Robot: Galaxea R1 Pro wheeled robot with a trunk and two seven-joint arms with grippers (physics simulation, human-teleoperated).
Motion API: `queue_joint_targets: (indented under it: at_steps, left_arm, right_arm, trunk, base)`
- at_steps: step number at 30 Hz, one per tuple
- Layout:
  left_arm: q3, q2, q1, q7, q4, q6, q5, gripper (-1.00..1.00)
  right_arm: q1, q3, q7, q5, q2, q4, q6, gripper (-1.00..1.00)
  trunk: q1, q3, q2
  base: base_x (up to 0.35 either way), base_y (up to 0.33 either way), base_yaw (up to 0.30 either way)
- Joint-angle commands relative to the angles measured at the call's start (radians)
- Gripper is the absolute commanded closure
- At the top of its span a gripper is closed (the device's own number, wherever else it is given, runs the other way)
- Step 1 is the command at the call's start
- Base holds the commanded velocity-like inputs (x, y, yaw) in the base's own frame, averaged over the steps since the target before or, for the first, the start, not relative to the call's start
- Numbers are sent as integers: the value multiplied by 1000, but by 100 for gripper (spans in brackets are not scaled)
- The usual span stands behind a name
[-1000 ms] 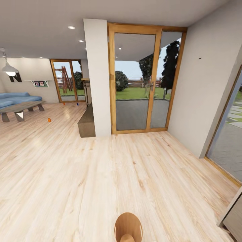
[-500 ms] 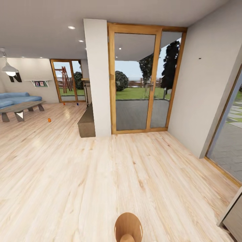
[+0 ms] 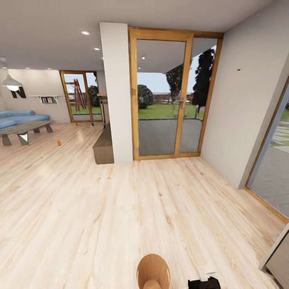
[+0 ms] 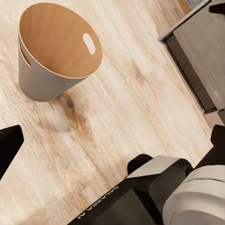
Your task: Put the three can of soda from the living room inside the tash can in the kitchen.
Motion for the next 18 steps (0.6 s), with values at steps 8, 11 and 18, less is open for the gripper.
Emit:
queue_joint_targets:
  at_steps: [8,11,18]
  left_arm:
    - [0,-1,0,4,0,1,0,-100]
    - [0,-1,0,1,0,1,0,-100]
    - [0,0,0,-2,-1,1,-2,-100]
  right_arm:
    - [-138,-1,-11,1,4,282,-143,-100]
    - [-148,-1,-24,0,6,292,-149,-100]
    - [-179,-1,-37,4,39,304,-151,-100]
  trunk:
    - [0,0,0]
    - [0,0,0]
    - [0,0,0]
  base:
    - [0,0,0]
    - [0,0,0]
    - [0,0,0]
